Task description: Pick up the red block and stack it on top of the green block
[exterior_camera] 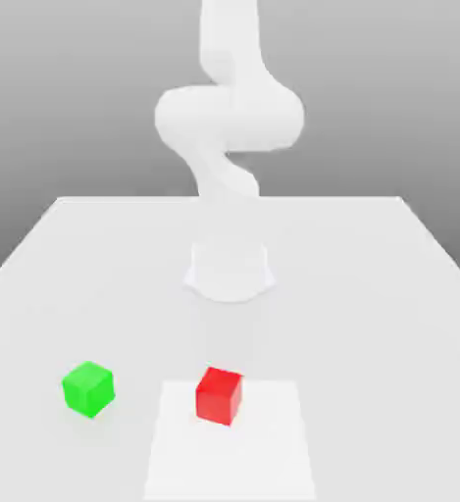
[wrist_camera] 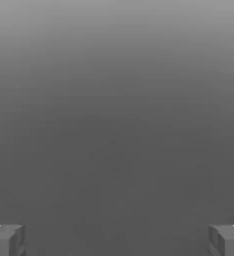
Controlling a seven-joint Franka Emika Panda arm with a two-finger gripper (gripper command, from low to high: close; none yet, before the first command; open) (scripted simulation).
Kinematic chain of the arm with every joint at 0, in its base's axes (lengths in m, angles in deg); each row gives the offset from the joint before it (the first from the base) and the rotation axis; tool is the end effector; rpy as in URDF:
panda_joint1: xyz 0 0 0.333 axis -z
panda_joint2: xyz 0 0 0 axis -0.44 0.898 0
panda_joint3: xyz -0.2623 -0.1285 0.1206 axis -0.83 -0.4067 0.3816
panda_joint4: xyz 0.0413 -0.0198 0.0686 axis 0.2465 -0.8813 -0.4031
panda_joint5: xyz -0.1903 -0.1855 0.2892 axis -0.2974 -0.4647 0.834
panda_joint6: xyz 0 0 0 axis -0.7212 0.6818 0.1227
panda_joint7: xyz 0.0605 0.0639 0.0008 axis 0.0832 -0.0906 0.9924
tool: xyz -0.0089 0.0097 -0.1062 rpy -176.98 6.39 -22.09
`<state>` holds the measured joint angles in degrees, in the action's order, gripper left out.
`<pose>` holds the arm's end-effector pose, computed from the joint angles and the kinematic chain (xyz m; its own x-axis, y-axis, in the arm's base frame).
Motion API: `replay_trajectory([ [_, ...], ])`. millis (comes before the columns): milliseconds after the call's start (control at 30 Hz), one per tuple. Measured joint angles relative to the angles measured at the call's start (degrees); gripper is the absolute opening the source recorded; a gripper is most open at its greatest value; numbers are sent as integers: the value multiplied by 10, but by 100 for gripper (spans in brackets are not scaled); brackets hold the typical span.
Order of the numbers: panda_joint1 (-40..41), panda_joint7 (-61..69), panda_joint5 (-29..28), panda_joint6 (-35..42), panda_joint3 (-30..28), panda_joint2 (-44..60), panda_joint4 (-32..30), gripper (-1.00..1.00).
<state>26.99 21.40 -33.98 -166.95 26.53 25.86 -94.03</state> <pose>0.3763 0.0002 0.6611 0.5035 -0.7374 0.4503 -0.5583 -0.6754 -0.4817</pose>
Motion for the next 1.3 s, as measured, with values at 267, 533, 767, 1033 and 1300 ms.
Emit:
replay_trajectory([
  [267,26,-65,-1,-108,19,159,-121,0],
  [533,47,-132,1,-226,31,336,-249,0],
  [767,41,-176,-30,-350,13,492,-270,0],
  [1033,37,-180,-36,-392,8,541,-264,-100],
  [1300,37,-159,-5,-277,16,406,-283,-100],
])
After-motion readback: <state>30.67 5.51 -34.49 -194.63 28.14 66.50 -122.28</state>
